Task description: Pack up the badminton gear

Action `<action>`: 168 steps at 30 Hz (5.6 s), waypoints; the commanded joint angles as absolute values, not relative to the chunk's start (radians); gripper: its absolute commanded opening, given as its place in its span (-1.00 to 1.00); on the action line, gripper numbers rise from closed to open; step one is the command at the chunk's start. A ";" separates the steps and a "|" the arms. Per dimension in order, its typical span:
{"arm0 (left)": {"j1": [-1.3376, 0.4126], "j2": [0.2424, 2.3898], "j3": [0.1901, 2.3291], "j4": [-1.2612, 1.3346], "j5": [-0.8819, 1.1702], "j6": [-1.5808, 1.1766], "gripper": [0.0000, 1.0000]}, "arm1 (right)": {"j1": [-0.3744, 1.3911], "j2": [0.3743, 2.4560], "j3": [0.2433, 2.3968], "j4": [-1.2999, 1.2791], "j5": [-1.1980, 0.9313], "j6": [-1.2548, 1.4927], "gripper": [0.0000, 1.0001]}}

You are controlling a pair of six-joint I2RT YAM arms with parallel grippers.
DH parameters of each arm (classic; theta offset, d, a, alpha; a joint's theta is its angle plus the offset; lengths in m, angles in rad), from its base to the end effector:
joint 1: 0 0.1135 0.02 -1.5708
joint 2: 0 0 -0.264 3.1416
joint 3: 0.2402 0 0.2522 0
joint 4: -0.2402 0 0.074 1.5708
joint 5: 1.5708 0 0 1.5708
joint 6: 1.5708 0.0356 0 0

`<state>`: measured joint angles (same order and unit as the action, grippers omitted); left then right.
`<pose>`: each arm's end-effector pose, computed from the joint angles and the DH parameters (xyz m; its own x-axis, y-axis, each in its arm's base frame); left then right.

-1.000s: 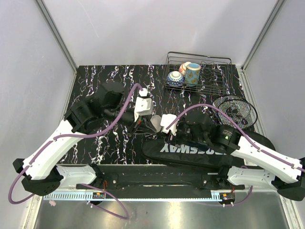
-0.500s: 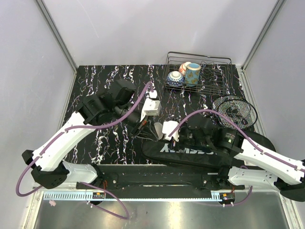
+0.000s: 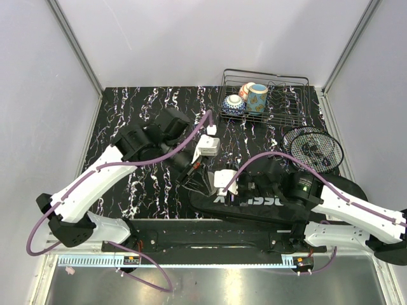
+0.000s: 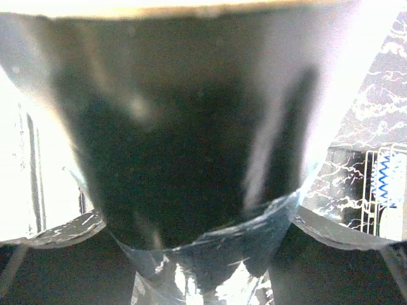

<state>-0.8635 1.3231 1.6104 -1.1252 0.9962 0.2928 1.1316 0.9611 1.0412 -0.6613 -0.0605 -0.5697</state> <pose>0.1304 -0.1985 0.4270 -0.2378 0.5196 -0.8206 0.8843 -0.2337 -0.4042 0.0830 0.1817 0.3492 0.3023 -0.6227 -0.7217 -0.9048 0.0509 -0.4229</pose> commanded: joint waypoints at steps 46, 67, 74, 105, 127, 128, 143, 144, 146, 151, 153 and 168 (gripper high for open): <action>-0.868 1.626 1.592 -1.062 1.081 0.331 -0.19 | 1.430 0.966 1.181 -0.273 0.028 -0.741 -0.53; -0.473 1.016 1.299 -0.318 0.935 -0.243 0.36 | 1.433 0.905 1.002 -0.226 0.423 -0.643 -0.45; -0.436 0.858 1.169 -0.169 0.459 -0.389 0.98 | 1.062 0.971 1.129 -0.247 0.296 -0.332 -0.40; -0.927 1.305 1.265 -0.201 -0.219 -0.253 0.05 | 0.505 1.167 1.309 -0.294 -0.313 0.588 0.30; -0.178 1.733 1.587 -0.646 -0.249 0.139 -0.34 | 0.505 1.105 1.221 -0.578 -0.118 0.318 1.00; -0.154 1.784 1.632 -0.672 -0.236 0.161 -0.37 | 0.505 1.095 1.204 -0.580 -0.156 0.318 1.00; -0.034 2.342 2.158 -0.801 -0.333 0.238 -0.15 | 0.505 1.071 1.049 -0.595 -0.204 0.319 0.99; -0.031 2.353 2.164 -0.805 -0.330 0.229 -0.13 | 0.503 1.080 1.045 -0.594 -0.204 0.327 0.99; -0.019 2.384 2.175 -0.828 -0.304 0.207 -0.02 | 0.506 1.107 1.040 -0.595 -0.218 0.347 0.99; -0.009 2.424 2.204 -0.857 -0.276 0.175 0.28 | 0.505 1.120 1.022 -0.585 -0.201 0.431 1.00; -0.005 2.425 2.198 -0.859 -0.276 0.154 0.41 | 0.505 1.112 1.005 -0.584 -0.152 0.465 0.99; -0.002 2.139 2.120 -0.911 -0.295 -0.133 0.98 | 0.364 1.239 0.943 -0.604 0.089 0.817 0.99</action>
<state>-0.0059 2.3711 2.1311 -0.9009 -0.2714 -0.0044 0.4492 1.1786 0.9527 -0.6231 0.0380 0.6846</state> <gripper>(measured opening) 0.988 0.994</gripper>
